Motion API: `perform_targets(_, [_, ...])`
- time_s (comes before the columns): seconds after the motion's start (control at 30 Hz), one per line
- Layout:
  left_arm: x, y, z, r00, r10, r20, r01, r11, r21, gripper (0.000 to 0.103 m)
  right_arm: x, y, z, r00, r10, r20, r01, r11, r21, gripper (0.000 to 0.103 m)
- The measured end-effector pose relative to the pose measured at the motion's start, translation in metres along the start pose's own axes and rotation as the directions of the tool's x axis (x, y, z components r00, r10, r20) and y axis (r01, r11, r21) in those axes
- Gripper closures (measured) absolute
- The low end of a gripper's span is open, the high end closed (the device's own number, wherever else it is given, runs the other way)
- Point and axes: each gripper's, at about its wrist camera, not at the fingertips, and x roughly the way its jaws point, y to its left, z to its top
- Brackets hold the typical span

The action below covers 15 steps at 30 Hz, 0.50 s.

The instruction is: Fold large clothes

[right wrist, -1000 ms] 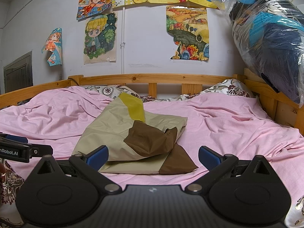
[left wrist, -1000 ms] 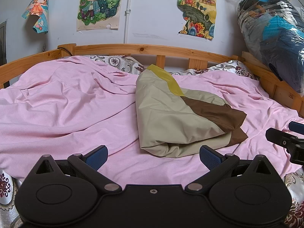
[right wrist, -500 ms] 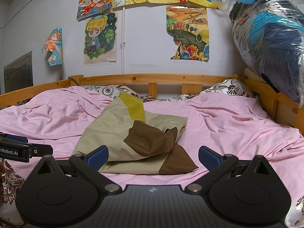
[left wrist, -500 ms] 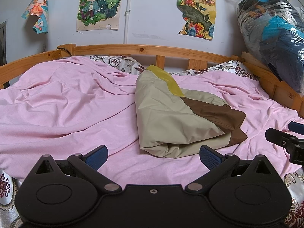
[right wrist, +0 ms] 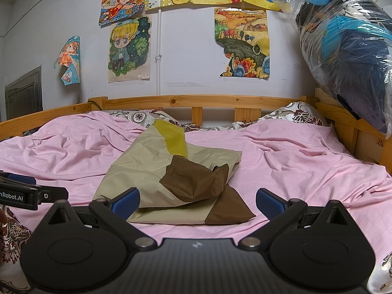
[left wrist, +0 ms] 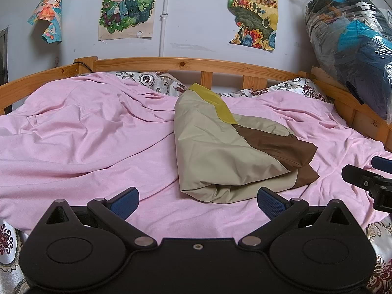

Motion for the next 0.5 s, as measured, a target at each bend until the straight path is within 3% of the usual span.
perform_targets(0.5, [-0.0013, -0.0049, 0.0023, 1.000, 0.007, 0.000, -0.007, 1.000, 0.017, 0.001, 0.0001, 0.0001, 0.0004, 1.000, 0.000, 0.000, 0.000, 1.000, 0.000, 0.000])
